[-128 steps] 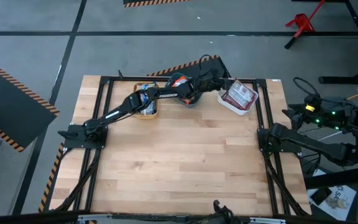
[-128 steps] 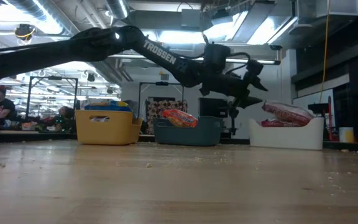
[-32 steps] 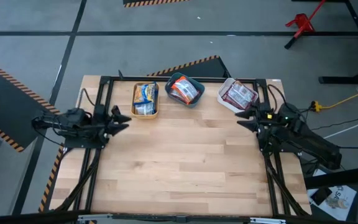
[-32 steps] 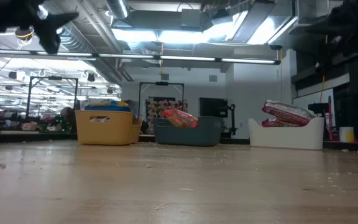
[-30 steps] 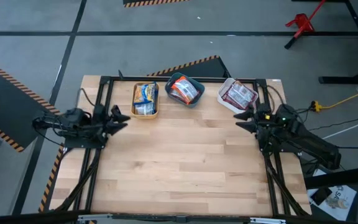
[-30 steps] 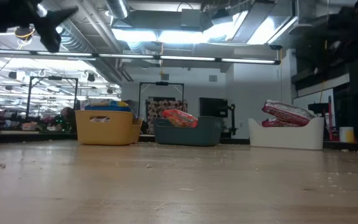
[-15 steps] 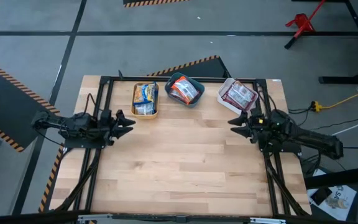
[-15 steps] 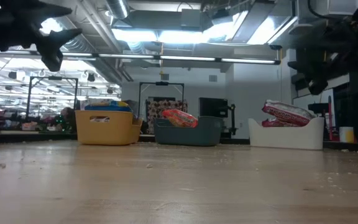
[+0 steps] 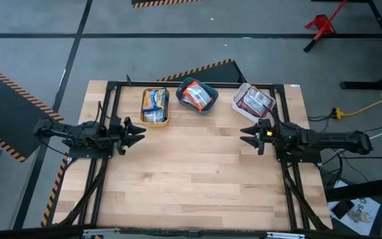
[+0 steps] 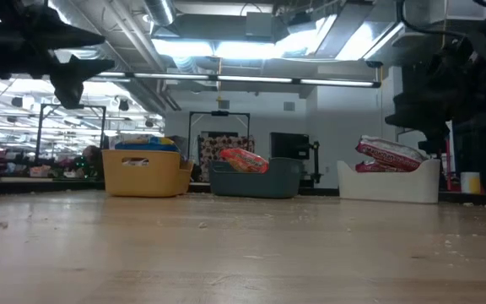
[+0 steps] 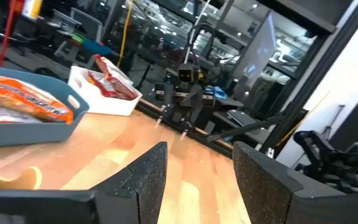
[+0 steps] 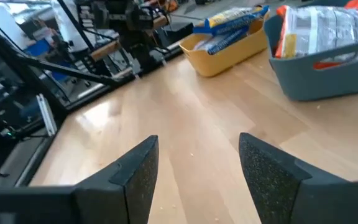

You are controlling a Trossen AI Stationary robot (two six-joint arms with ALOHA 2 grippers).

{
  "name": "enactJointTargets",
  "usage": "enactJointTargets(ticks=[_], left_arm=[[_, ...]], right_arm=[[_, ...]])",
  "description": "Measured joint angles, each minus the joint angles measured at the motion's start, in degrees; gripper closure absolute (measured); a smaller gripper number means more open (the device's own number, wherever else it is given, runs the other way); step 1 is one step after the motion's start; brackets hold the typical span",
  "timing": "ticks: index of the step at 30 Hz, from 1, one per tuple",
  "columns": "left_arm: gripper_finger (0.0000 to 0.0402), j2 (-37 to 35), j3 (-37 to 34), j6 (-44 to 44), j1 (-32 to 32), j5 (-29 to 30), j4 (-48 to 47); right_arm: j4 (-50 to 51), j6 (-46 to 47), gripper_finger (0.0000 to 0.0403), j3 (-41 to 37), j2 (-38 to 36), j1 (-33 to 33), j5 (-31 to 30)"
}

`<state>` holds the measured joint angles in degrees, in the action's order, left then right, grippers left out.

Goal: Sort Maruchan noodles
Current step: Return to Home Position

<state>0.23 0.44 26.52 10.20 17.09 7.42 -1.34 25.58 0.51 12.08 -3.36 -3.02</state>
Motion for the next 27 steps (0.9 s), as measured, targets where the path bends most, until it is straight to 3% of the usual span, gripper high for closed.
enactJointTargets(ticks=[8,27], left_arm=[[0.0225,0.0,0.0,-1.6,0.0,1.9,-2.0],[0.0225,0.1,0.0,-3.1,0.0,-6.0,-4.5]], right_arm=[[-0.3,0.0,0.0194,0.0,1.3,0.0,-2.1],[-0.3,-0.5,0.0194,0.0,1.3,0.0,-2.0]])
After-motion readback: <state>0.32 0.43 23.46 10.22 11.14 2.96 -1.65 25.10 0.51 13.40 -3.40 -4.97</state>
